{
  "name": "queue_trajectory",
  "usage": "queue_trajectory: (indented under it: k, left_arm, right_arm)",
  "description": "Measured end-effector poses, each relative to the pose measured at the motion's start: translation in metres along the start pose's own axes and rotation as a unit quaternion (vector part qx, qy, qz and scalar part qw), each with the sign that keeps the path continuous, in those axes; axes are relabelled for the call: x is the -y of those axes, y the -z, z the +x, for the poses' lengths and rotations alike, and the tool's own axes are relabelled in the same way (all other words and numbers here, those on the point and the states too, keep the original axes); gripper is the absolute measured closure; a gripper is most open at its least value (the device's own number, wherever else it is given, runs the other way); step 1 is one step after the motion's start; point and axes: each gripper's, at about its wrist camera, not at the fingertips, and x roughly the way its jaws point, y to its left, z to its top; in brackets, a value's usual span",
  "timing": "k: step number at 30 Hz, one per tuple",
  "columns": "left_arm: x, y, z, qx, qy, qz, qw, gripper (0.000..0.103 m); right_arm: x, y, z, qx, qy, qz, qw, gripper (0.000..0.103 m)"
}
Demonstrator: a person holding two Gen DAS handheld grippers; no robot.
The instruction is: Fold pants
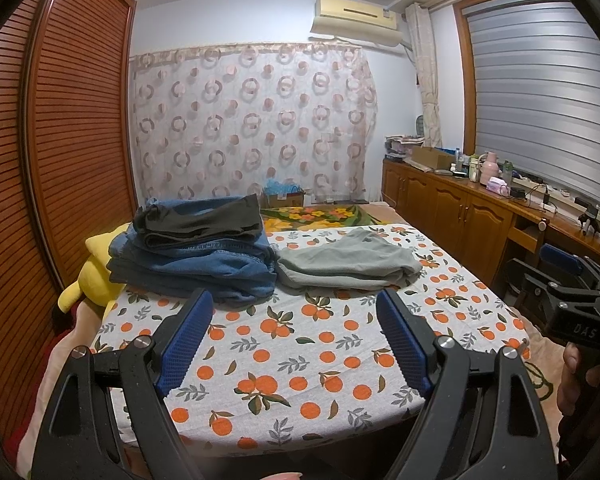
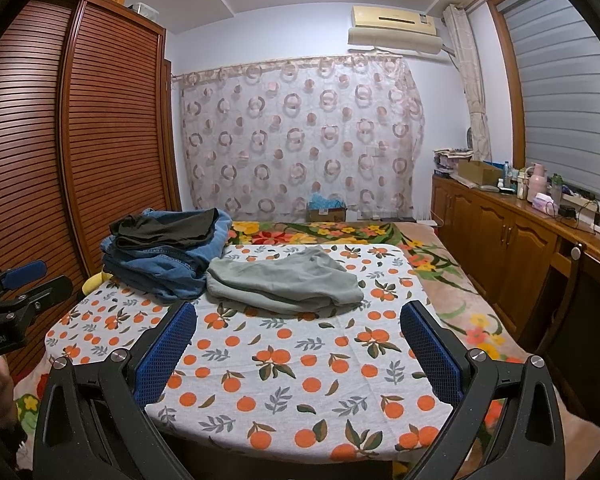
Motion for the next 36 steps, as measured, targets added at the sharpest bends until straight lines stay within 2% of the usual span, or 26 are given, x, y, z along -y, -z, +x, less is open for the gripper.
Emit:
queue_trajectory:
  k: [5,8,13,24,36]
  left_arm:
    - [-0.004,-0.002,0.002,-0.005,-0.003,-0.001,1.0000,0.019]
    - [0.000,-0.017,-0.009,-0.005,-0.003,0.000,1.0000,0.019]
    - [-0.001,-0.014,-0.004,-0.010,-0.001,0.000,1.0000,0.019]
    - [-0.009,0.005,0.063,-0.055,0.018,0.009,0.9983,0.019]
    - [-0.013,0.017,0.121,-0.099,0.048,0.018,0.9937,0.019]
  right_arm:
    - [0.000,0.000,0.000,-0.001,0.000,0.000,1.000,0.001]
    - [0.000,0.000,0.001,-0.002,0.000,0.001,1.000,0.001]
    - [0.001,0.001,0.003,-0.006,-0.012,0.002,1.000,0.001]
    - [0.016,0.001,0.029,-0.027,-0.023,-0.005,0.999,0.001]
    - [0.030,-0.012,0.080,-0.067,-0.031,-0.017,0.997,0.001]
